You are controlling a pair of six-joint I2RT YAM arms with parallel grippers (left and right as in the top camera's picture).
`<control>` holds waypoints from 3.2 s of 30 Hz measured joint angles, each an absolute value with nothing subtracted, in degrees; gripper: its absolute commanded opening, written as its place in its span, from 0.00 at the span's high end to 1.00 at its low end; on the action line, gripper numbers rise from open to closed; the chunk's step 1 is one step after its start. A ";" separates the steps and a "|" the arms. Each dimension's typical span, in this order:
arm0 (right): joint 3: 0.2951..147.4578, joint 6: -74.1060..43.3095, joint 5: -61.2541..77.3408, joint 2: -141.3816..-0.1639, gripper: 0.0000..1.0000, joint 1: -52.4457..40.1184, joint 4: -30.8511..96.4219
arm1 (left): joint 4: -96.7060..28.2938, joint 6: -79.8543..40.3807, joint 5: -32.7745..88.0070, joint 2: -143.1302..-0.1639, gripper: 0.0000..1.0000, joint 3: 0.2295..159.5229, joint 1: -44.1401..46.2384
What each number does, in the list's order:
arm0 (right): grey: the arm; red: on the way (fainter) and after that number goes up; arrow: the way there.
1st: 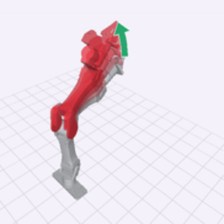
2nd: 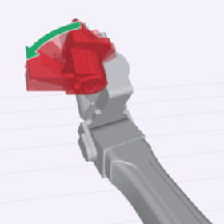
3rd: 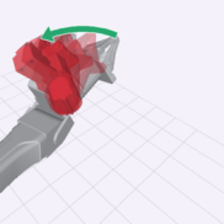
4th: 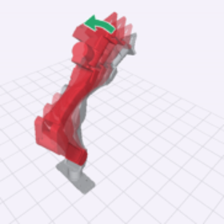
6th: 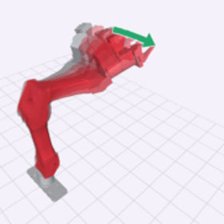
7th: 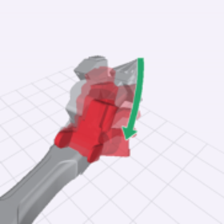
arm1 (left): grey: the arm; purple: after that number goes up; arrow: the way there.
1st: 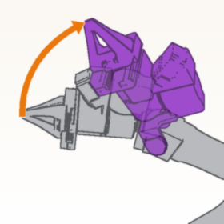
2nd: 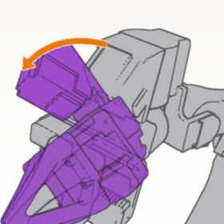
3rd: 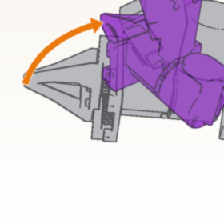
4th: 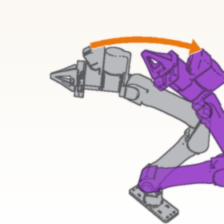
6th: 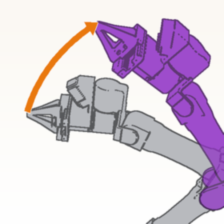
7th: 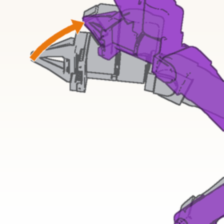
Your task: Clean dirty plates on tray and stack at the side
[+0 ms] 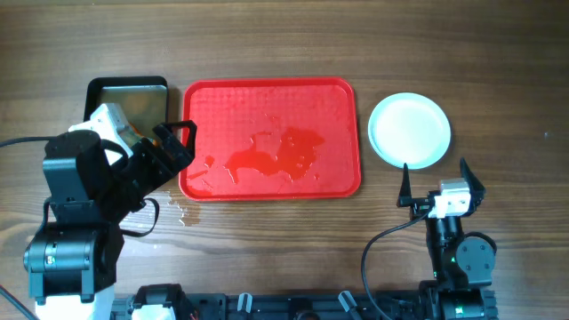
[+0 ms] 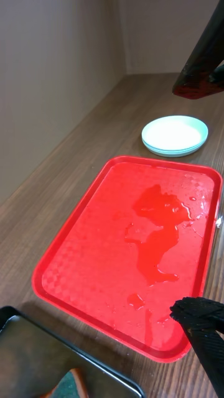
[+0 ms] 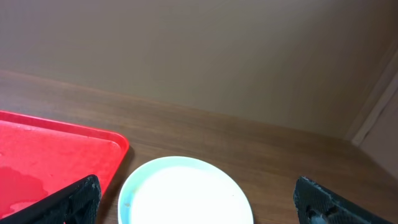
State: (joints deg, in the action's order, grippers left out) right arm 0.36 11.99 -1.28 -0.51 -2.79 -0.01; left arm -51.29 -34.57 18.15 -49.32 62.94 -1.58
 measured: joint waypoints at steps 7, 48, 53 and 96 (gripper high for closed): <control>0.36 7.18 -0.99 -0.51 0.00 -2.79 -0.01 | -51.29 -34.57 18.15 -49.32 0.00 62.94 -1.58; 0.36 -4.54 -0.03 -0.51 0.00 -2.79 -0.01 | -18.94 -29.30 9.47 -15.09 0.00 14.59 0.05; 0.36 -4.54 -0.03 -0.51 0.00 -2.79 -0.01 | -9.37 -22.68 10.57 -6.98 0.00 5.23 0.27; 0.36 -4.54 -0.03 -0.51 0.00 -2.79 -0.01 | -4.08 -2.17 3.46 -0.82 0.00 0.73 0.27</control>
